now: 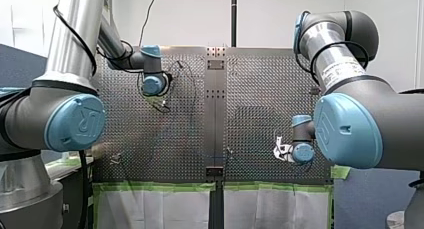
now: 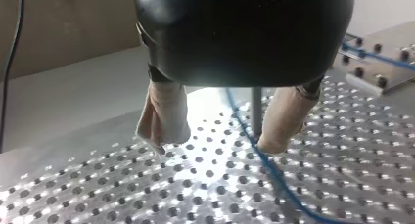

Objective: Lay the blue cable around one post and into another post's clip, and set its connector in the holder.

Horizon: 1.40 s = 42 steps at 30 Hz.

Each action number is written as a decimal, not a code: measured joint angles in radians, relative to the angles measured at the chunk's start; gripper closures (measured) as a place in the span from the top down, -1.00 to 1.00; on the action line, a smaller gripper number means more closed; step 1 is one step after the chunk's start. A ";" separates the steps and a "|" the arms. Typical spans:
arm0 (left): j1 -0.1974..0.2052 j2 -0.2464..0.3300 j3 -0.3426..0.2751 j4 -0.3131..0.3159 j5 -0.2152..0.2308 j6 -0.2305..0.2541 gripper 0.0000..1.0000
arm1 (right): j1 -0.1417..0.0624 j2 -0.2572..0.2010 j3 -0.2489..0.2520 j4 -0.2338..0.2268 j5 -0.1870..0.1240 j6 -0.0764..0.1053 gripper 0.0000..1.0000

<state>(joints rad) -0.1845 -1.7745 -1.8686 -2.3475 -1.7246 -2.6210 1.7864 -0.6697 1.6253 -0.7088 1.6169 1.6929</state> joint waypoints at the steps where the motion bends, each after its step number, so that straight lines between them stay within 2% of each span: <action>1: 0.003 0.000 0.005 -0.004 0.000 -0.008 1.00 | 0.000 0.000 0.000 0.000 0.000 0.000 -1.00; 8: 0.027 -0.001 0.031 -0.029 0.008 -0.081 1.00 | 0.000 0.000 0.000 -0.001 0.000 -0.001 -1.00; 13: 0.040 -0.013 0.049 -0.053 0.033 -0.134 1.00 | 0.000 0.000 0.000 0.000 0.000 -0.001 -1.00; 21: 0.045 -0.051 0.101 -0.131 0.058 -0.213 1.00 | -0.002 -0.001 0.000 0.000 0.008 -0.007 -1.00; 26: 0.053 -0.053 0.107 -0.160 0.055 -0.220 1.00 | -0.004 -0.024 -0.001 0.002 0.033 -0.025 -1.00; 30: 0.057 -0.053 0.108 -0.166 0.054 -0.216 1.00 | -0.001 -0.063 0.001 0.027 0.058 -0.031 -1.00; 38: 0.065 -0.053 0.108 -0.168 0.055 -0.208 1.00 | 0.005 -0.142 0.010 0.103 0.077 -0.028 -1.00; 42: 0.069 -0.053 0.108 -0.168 0.055 -0.203 1.00 | 0.008 -0.182 0.026 0.136 0.079 -0.016 -1.00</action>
<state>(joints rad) -0.1160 -1.8274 -1.7607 -2.5159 -1.6693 -2.8235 1.7943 -0.8522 1.6510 -0.5730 1.6961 1.6774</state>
